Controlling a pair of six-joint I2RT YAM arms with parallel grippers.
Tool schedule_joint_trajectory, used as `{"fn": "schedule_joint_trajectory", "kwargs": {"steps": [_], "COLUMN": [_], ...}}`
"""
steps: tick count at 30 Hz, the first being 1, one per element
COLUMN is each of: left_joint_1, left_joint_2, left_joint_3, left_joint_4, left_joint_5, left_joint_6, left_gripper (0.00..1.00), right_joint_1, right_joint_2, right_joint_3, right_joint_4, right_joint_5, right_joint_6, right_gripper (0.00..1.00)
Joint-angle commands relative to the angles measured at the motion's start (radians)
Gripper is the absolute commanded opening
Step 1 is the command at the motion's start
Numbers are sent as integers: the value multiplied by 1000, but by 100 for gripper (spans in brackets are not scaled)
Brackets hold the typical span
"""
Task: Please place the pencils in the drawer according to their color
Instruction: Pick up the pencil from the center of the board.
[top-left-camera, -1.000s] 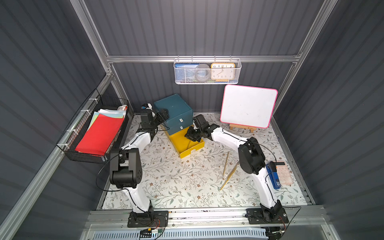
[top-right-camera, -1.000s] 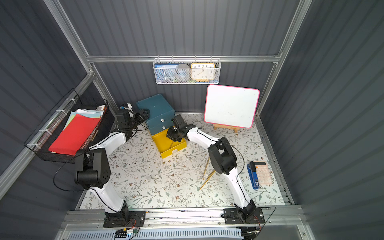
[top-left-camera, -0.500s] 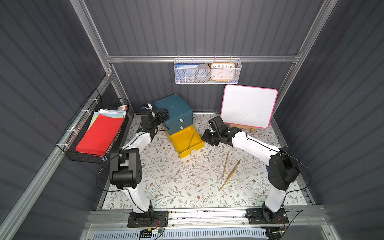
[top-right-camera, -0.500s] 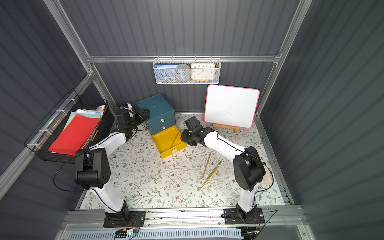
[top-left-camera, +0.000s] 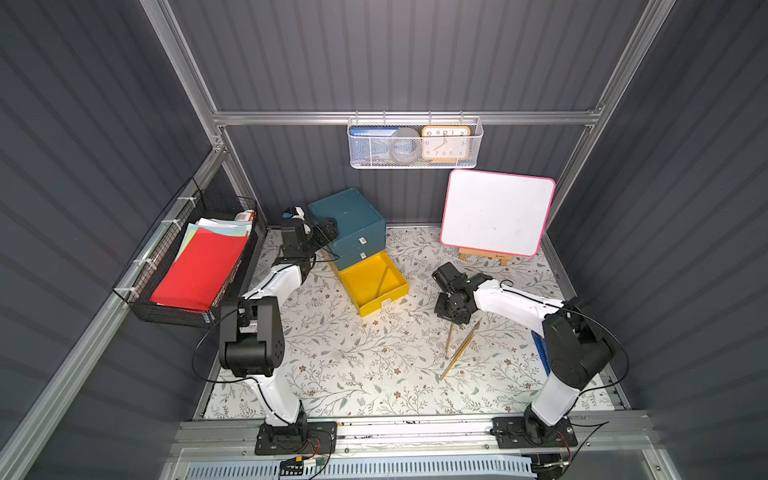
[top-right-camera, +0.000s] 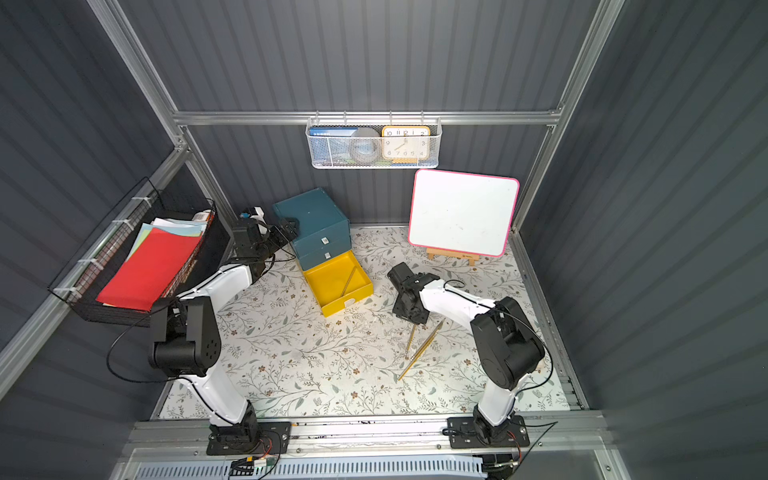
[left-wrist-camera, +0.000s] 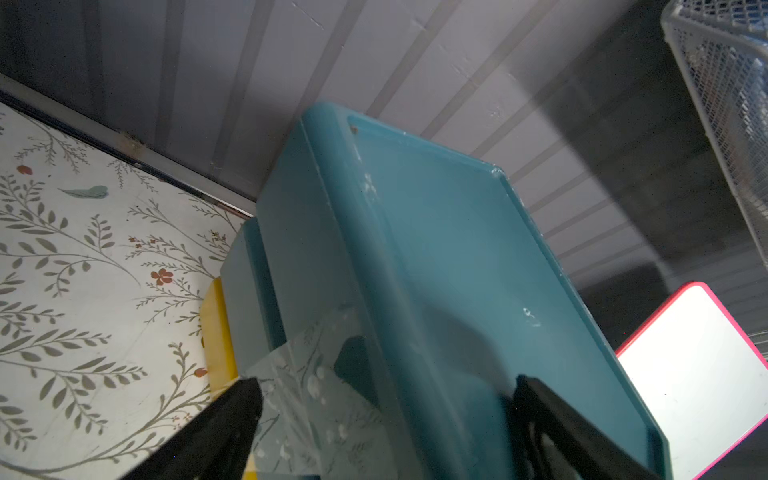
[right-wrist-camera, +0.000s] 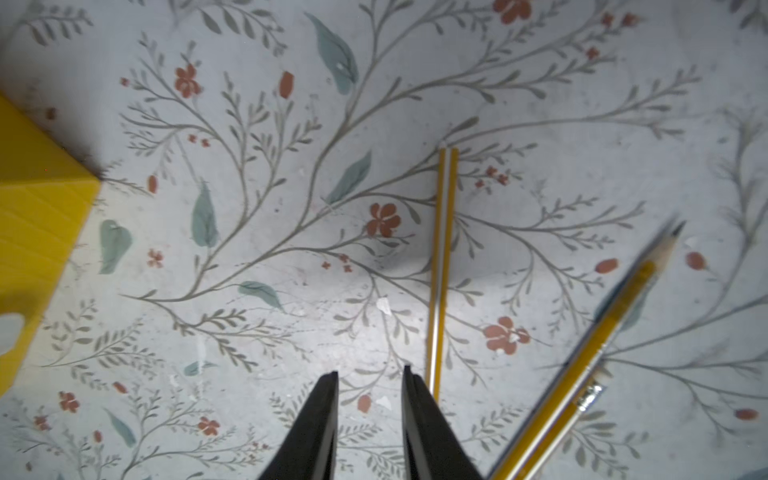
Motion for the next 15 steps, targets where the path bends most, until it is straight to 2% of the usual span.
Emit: {"fn": "schedule_joint_trajectory", "kwargs": {"steps": [1, 15], "left_joint_1": [-19, -20], "left_joint_2": [17, 16], "left_joint_3": [-19, -23], "left_joint_4": [-73, -70], "left_joint_5": [25, 24], "left_joint_6": [38, 36], "left_gripper": [100, 100], "right_joint_1": [-4, -6], "right_joint_2": [-7, 66], "right_joint_3": [-25, -43], "right_joint_4": [-27, -2], "right_joint_5": [42, 14], "right_joint_6": [7, 5], "right_gripper": [31, 30]}}
